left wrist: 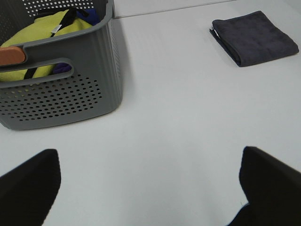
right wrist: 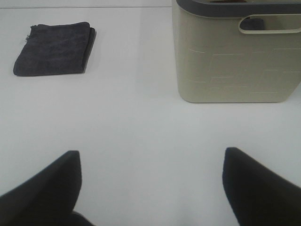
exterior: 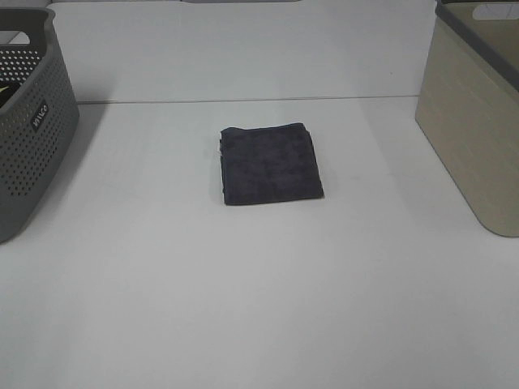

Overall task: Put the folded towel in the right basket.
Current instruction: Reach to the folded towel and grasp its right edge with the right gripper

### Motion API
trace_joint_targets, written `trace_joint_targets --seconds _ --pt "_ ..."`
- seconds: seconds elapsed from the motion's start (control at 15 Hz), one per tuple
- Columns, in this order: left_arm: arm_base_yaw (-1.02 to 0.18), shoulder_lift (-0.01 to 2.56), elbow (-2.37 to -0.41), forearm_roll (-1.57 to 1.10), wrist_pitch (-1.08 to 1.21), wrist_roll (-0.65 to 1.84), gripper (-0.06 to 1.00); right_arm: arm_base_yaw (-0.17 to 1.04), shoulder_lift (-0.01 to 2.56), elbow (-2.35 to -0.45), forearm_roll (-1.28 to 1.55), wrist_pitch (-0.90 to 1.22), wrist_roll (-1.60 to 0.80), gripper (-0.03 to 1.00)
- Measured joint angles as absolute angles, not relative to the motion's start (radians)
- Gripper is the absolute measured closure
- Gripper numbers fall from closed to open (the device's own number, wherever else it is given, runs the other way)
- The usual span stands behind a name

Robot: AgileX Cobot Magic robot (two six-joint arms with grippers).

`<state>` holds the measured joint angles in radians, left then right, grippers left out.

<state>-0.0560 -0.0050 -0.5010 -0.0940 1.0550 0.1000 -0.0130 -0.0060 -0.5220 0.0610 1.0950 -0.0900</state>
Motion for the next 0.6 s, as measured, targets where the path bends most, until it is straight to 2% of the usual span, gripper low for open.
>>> trace_joint_targets --seconds 0.6 --pt "-0.056 -0.005 -0.501 -0.094 1.055 0.100 -0.04 -0.013 -0.006 -0.522 0.061 1.095 -0.090 0.19"
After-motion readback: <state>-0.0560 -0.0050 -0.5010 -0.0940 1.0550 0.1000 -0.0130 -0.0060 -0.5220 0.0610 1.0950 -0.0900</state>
